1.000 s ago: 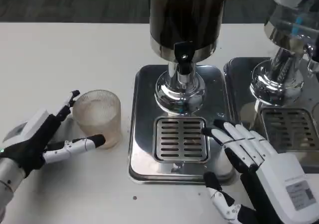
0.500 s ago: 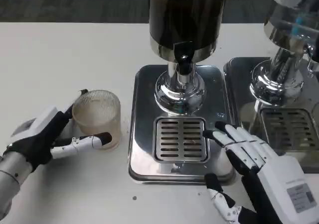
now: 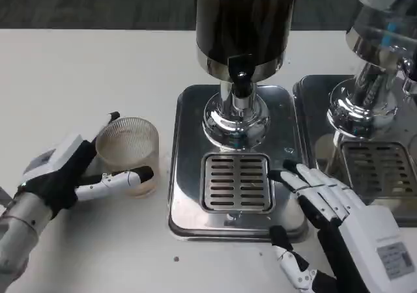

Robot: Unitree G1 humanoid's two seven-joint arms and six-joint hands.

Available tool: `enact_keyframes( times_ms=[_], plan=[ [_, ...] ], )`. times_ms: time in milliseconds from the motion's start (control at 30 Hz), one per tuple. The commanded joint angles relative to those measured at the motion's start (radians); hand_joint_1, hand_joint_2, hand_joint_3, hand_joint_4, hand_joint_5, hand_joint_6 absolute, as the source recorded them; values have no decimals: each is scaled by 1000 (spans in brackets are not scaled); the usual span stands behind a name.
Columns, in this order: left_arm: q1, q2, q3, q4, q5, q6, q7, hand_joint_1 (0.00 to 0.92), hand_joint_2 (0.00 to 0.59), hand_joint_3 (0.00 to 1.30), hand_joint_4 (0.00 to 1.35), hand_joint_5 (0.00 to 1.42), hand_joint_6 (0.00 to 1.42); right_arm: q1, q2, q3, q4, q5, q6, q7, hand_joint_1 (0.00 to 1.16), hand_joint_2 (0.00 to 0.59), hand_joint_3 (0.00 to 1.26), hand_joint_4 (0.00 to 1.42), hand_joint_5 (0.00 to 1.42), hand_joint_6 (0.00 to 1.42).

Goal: Grasp the cup under the faucet to collect the drink, then remove the cup.

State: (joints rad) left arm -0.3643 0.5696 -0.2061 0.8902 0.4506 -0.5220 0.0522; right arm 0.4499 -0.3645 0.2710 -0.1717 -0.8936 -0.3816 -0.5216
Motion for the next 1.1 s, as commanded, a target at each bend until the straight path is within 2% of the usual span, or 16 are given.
enact_keyframes(
  times_ms=[33, 400, 500, 700, 833, 967, 1100],
  plan=[
    [-19, -14, -13, 11, 16, 29, 17, 131, 2, 0, 0, 127, 109, 12, -1, -11, -21, 11, -4, 4, 295, 485, 227, 132, 158, 196],
    [-24, -33, -34, 4, 40, 53, 51, 118, 8, 0, 9, 150, 120, 26, 5, -17, -35, 17, -2, 10, 298, 486, 229, 140, 159, 203],
    [-22, -49, -35, 13, 52, 70, 86, 128, 11, 3, 40, 183, 146, 28, 8, -19, -36, 20, -1, 9, 299, 486, 230, 141, 159, 206],
    [-4, -73, -33, 21, 57, 69, 185, 160, 33, 105, 163, 306, 248, 32, 10, -20, -38, 23, 0, 13, 300, 486, 234, 141, 159, 209],
    [8, -94, -22, 45, 44, 34, 250, 168, 44, 201, 277, 424, 401, 36, 11, -23, -39, 26, 0, 15, 300, 486, 238, 141, 161, 210],
    [5, -114, -23, 78, 39, 13, 289, 185, 53, 316, 421, 595, 702, 37, 10, -24, -42, 24, 0, 17, 302, 485, 241, 151, 169, 215],
    [-1, -123, -33, 109, 44, -19, 320, 189, 62, 394, 504, 705, 882, 39, 10, -30, -45, 25, 1, 18, 307, 482, 244, 151, 169, 216]
  ],
)
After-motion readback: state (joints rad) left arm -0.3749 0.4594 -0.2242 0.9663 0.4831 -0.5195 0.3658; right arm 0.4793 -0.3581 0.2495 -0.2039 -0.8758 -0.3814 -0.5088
